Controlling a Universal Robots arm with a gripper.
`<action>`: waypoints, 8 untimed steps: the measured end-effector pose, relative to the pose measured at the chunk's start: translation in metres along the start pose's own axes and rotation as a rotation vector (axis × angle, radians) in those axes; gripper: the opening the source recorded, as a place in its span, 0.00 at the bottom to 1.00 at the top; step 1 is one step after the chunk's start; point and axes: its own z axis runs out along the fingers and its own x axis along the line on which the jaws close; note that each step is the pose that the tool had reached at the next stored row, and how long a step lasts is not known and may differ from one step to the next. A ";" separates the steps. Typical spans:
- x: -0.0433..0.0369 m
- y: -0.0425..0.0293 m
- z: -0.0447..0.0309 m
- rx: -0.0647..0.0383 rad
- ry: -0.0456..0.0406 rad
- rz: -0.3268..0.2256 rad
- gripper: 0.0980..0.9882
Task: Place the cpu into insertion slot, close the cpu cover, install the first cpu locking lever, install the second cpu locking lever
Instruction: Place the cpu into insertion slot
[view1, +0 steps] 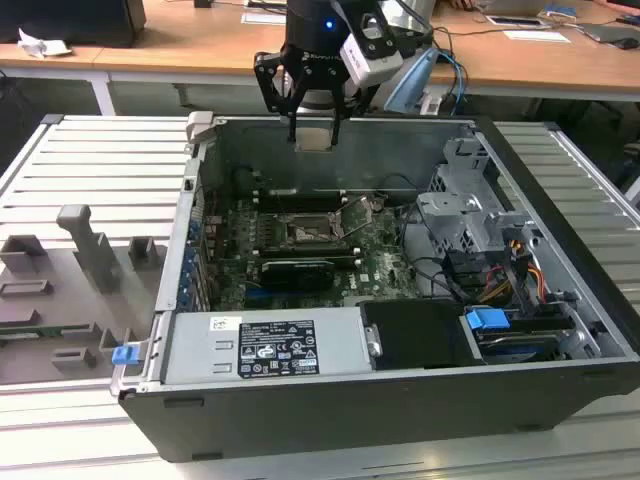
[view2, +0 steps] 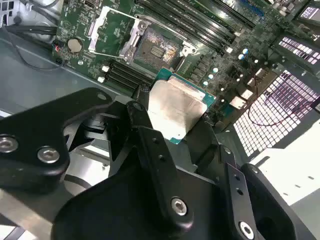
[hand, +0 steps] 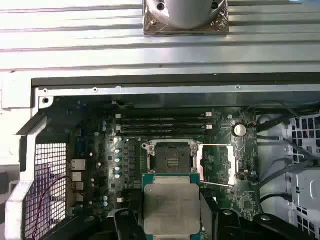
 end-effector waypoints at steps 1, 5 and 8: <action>0.0000 0.0000 0.0000 0.000 -0.0003 0.004 0.50; 0.0000 0.0000 0.0000 0.000 -0.0024 0.027 0.50; 0.0000 0.0000 0.0000 -0.001 -0.0033 0.038 0.50</action>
